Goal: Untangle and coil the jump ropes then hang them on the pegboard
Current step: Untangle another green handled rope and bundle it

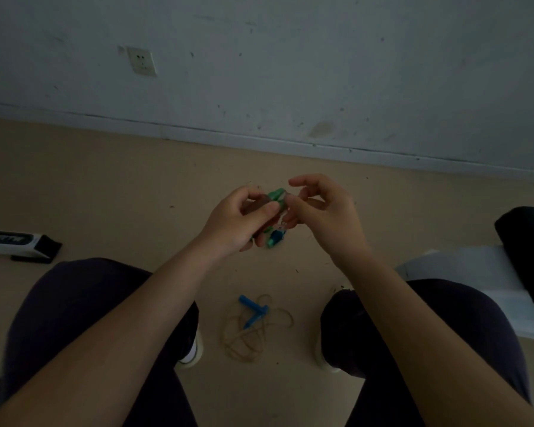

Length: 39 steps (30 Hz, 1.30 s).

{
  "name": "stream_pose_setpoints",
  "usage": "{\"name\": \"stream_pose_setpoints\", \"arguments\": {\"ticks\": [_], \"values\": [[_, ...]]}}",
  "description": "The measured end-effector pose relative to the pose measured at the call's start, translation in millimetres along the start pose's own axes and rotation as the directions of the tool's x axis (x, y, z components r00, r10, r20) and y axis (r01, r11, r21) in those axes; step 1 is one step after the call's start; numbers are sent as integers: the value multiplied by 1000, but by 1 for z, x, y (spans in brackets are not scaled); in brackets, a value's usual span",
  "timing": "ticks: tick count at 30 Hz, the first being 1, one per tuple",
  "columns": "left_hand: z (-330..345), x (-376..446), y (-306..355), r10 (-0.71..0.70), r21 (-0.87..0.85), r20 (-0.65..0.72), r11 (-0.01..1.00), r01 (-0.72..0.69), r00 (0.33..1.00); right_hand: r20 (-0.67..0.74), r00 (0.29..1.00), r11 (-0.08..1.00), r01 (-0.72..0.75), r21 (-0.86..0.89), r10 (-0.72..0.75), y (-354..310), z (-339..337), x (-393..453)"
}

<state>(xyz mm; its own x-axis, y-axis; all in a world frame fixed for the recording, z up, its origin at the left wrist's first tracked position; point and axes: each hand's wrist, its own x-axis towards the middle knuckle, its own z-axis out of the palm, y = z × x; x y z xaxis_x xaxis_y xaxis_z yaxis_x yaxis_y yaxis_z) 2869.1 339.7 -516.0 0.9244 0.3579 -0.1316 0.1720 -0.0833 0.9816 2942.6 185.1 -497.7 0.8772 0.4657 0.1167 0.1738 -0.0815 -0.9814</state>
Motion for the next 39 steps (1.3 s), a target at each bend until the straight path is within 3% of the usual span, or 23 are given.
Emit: {"name": "stream_pose_setpoints", "arguments": {"ticks": [10, 14, 17, 21, 26, 31, 37, 39], "values": [[-2, 0, -5, 21, 84, 17, 996, -23, 1000, 142, 988, 973, -23, -230, 57, 0, -8, 4], [-4, 3, -5, -56, 253, 45, 967, 43, 997, 113, 992, 904, 104, -416, -62, 0, -10, 5], [-7, 5, -3, -95, 269, 24, 959, 85, 995, 81, 996, 956, 66, -287, -44, -1, -12, 4], [-4, 2, 2, 6, 69, 82, 998, -12, 997, -74, 987, 990, -140, 34, 142, 1, -22, 14], [-6, 2, -1, 25, 81, 32, 996, -27, 999, 13, 972, 963, -235, 136, 235, 7, -19, 13], [-5, 0, -6, 32, 149, 20, 988, -35, 999, 109, 976, 982, -184, -50, 188, 8, -14, 10], [-3, -3, -2, 7, 149, 45, 989, -14, 999, 83, 984, 964, -135, -228, 157, 6, -7, 4], [-3, -3, -2, -3, 156, 65, 988, -7, 998, 53, 988, 968, -130, -214, 144, 3, -8, 4]]}}
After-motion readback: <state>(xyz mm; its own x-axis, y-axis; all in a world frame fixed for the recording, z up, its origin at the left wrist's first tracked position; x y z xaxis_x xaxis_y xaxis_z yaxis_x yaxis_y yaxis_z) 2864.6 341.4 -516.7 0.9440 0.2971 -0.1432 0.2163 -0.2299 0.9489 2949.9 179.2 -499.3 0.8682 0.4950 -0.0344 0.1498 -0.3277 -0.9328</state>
